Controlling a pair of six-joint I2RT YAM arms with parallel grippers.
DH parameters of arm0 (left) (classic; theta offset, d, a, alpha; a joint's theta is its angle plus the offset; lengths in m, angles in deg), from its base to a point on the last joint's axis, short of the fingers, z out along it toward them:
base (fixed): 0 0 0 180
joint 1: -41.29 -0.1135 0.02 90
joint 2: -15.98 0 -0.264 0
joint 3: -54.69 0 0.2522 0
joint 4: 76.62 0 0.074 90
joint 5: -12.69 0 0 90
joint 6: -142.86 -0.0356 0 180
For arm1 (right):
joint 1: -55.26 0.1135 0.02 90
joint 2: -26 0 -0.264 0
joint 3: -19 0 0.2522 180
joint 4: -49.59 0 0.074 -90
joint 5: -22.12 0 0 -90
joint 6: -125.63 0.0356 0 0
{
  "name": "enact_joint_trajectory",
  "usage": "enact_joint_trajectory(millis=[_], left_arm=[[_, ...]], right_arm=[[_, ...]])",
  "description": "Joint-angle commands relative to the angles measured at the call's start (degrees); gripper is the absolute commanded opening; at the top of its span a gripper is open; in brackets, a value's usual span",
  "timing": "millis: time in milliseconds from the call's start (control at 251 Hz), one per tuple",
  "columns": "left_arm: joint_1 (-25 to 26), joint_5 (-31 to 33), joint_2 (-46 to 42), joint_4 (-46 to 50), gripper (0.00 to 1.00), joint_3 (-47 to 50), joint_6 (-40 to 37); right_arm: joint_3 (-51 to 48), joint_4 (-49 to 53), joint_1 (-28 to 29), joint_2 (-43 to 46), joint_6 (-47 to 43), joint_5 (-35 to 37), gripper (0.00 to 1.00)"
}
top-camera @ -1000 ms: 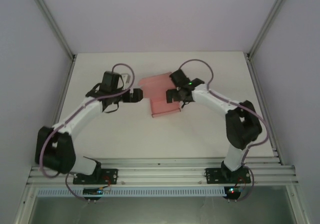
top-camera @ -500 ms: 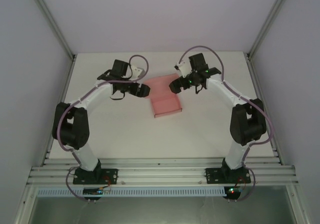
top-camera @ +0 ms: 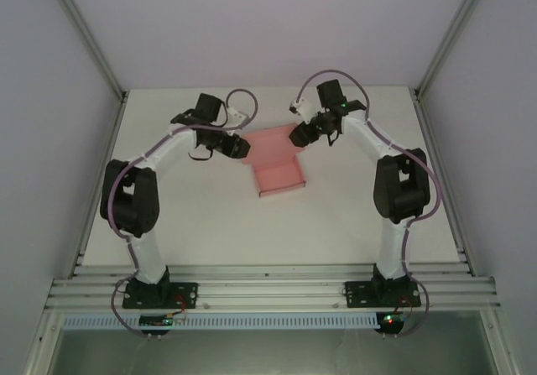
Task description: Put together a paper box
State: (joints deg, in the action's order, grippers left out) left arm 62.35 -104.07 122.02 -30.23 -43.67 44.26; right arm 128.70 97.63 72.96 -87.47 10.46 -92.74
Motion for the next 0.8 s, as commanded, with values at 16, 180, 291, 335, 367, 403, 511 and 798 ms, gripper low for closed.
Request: enact_joint_trajectory(millis=[16,180,291,335,367,403,511,798], left_arm=[[0.91,-0.03,0.66,2.53,0.30,-1.91,-1.34],[1.92,5.15,-0.16,3.51,0.06,-2.60,-0.66],[3.42,12.42,-1.50,3.45,0.01,-2.72,1.40],[3.96,14.65,-1.98,3.16,0.01,-2.59,2.35],[4.34,17.02,-2.14,3.08,0.01,-2.74,3.48],[4.96,20.44,-2.20,3.06,0.01,-3.11,5.23],[6.40,29.18,-1.99,3.46,0.02,-4.35,11.59],[11.08,38.55,-3.66,-0.88,0.03,-1.89,26.52]], right_arm=[[0.85,3.74,-0.29,-0.22,-1.03,-1.08,0.33],[0.41,5.51,-0.07,0.48,-1.18,2.42,0.05],[-1.43,4.65,0.73,2.07,-0.63,5.32,0.00],[-3.00,2.92,1.34,3.24,0.25,6.90,0.00],[-4.03,1.85,1.85,4.04,1.57,8.95,0.00],[-4.95,1.39,2.70,4.84,2.58,11.35,0.00],[-7.78,-2.24,5.34,7.15,9.59,21.81,0.00],[-15.88,-10.46,10.37,12.11,38.81,33.66,0.00]])
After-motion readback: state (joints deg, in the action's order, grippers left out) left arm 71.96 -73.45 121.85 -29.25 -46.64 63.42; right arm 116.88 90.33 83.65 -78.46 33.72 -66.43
